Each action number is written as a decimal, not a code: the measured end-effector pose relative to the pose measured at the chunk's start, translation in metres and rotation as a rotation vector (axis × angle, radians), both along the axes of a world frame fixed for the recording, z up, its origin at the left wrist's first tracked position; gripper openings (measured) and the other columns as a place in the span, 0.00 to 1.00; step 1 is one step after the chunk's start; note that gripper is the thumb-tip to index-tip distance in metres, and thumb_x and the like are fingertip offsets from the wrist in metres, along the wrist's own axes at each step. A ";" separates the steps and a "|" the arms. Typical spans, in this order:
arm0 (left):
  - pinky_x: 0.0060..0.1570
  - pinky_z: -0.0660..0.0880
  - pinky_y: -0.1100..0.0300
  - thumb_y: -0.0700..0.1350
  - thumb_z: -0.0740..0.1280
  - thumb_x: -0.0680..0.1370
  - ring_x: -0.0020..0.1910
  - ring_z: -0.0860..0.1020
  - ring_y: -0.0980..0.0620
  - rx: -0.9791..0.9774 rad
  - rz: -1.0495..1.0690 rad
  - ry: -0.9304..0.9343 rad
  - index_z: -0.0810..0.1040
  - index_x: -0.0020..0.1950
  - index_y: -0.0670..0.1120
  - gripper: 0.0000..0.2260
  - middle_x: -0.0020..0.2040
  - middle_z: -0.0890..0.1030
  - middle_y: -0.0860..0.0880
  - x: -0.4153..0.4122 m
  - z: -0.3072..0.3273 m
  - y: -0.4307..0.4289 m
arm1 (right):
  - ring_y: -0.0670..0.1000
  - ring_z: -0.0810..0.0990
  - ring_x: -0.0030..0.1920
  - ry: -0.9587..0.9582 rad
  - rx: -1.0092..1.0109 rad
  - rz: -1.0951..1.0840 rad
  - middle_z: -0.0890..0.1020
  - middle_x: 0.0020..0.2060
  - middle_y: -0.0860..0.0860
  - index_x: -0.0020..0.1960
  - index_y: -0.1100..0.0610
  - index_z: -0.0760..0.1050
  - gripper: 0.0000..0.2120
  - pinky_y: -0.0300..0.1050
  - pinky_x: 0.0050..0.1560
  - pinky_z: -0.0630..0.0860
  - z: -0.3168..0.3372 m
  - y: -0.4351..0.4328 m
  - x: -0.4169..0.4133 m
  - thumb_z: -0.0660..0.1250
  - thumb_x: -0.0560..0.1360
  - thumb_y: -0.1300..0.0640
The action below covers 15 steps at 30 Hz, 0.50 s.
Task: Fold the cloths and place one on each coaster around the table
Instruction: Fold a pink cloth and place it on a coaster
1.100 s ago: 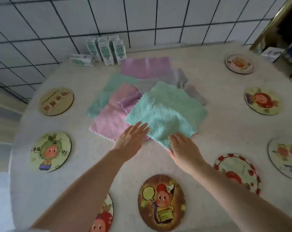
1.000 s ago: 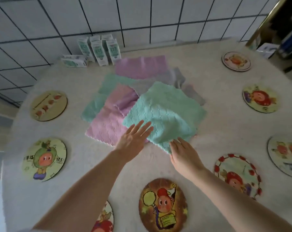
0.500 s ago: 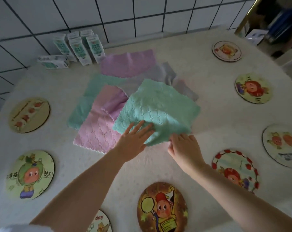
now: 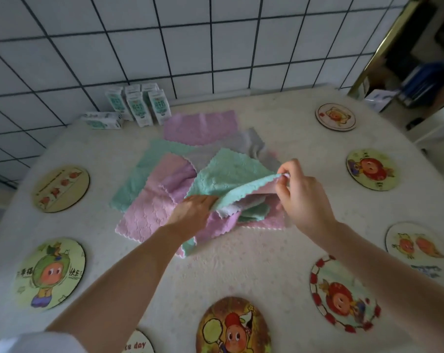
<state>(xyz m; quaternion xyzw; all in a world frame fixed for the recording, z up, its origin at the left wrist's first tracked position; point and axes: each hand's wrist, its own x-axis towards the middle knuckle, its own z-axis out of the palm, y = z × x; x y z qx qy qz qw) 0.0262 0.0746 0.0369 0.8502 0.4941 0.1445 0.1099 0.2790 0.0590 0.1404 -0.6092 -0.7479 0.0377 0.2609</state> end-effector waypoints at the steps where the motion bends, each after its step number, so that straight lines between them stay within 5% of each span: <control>1: 0.45 0.81 0.54 0.32 0.68 0.73 0.44 0.83 0.46 -0.023 0.080 -0.021 0.79 0.60 0.43 0.17 0.50 0.84 0.45 -0.001 0.006 0.002 | 0.52 0.80 0.26 0.065 -0.030 0.026 0.78 0.25 0.51 0.47 0.60 0.68 0.02 0.46 0.22 0.72 0.005 0.003 0.001 0.61 0.78 0.62; 3: 0.43 0.79 0.59 0.35 0.64 0.77 0.44 0.82 0.48 -0.074 0.242 -0.022 0.79 0.61 0.46 0.14 0.52 0.83 0.48 -0.009 0.021 0.007 | 0.55 0.82 0.30 0.141 -0.022 0.054 0.80 0.28 0.54 0.49 0.60 0.67 0.01 0.50 0.24 0.75 0.014 0.011 0.002 0.59 0.79 0.62; 6: 0.44 0.80 0.53 0.38 0.64 0.77 0.45 0.82 0.46 -0.099 0.373 -0.107 0.79 0.60 0.51 0.14 0.52 0.83 0.48 -0.024 0.046 0.016 | 0.60 0.78 0.30 0.212 0.010 0.017 0.78 0.31 0.58 0.50 0.60 0.67 0.02 0.55 0.27 0.74 0.029 0.026 0.002 0.58 0.78 0.61; 12: 0.42 0.79 0.53 0.28 0.58 0.72 0.38 0.79 0.45 -0.024 0.659 -0.440 0.79 0.59 0.43 0.21 0.47 0.82 0.42 -0.045 0.131 0.025 | 0.52 0.69 0.27 0.380 0.006 0.114 0.73 0.29 0.52 0.48 0.57 0.67 0.02 0.51 0.29 0.66 0.067 0.050 -0.019 0.58 0.77 0.62; 15: 0.41 0.79 0.55 0.27 0.57 0.72 0.44 0.80 0.45 0.022 0.759 -0.593 0.80 0.58 0.42 0.21 0.50 0.81 0.43 -0.070 0.169 0.014 | 0.48 0.69 0.25 0.431 0.009 0.204 0.74 0.31 0.48 0.47 0.57 0.67 0.02 0.45 0.28 0.66 0.089 0.054 -0.046 0.59 0.76 0.63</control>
